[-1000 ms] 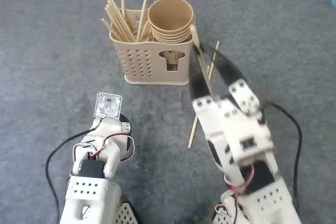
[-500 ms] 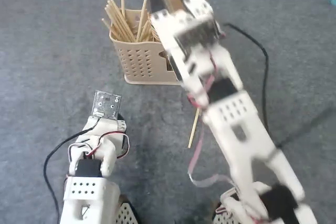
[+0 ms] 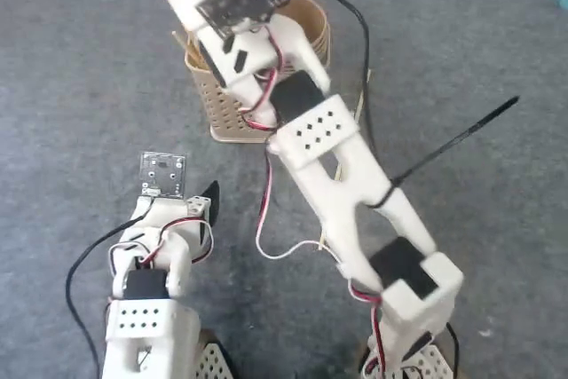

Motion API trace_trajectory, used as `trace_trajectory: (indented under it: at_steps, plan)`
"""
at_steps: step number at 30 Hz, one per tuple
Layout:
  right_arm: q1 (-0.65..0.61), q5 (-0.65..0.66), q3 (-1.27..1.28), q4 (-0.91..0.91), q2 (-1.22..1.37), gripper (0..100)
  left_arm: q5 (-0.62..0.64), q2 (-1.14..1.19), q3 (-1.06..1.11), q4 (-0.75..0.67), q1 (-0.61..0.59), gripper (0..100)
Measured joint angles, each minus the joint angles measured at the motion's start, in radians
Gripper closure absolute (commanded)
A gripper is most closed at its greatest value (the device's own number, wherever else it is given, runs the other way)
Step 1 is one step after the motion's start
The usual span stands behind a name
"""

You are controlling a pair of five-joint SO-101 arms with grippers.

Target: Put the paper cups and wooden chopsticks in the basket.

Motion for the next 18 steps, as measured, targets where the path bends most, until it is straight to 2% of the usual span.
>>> trace_trajectory:
  at_steps: [9, 15, 18]
  plan:
    - [-0.003, -0.052, -0.347, -0.014, 0.250, 99.2, 0.008, 0.000, 0.000, 0.000, -0.003, 78]
    - [-0.003, -0.063, -0.442, -0.026, 0.390, 98.9, 0.008, 0.000, 0.000, 0.000, -0.003, 78]
    - [0.000, -0.063, -0.463, -0.026, 0.446, 92.4, 0.008, 0.000, 0.000, 0.000, -0.003, 78]
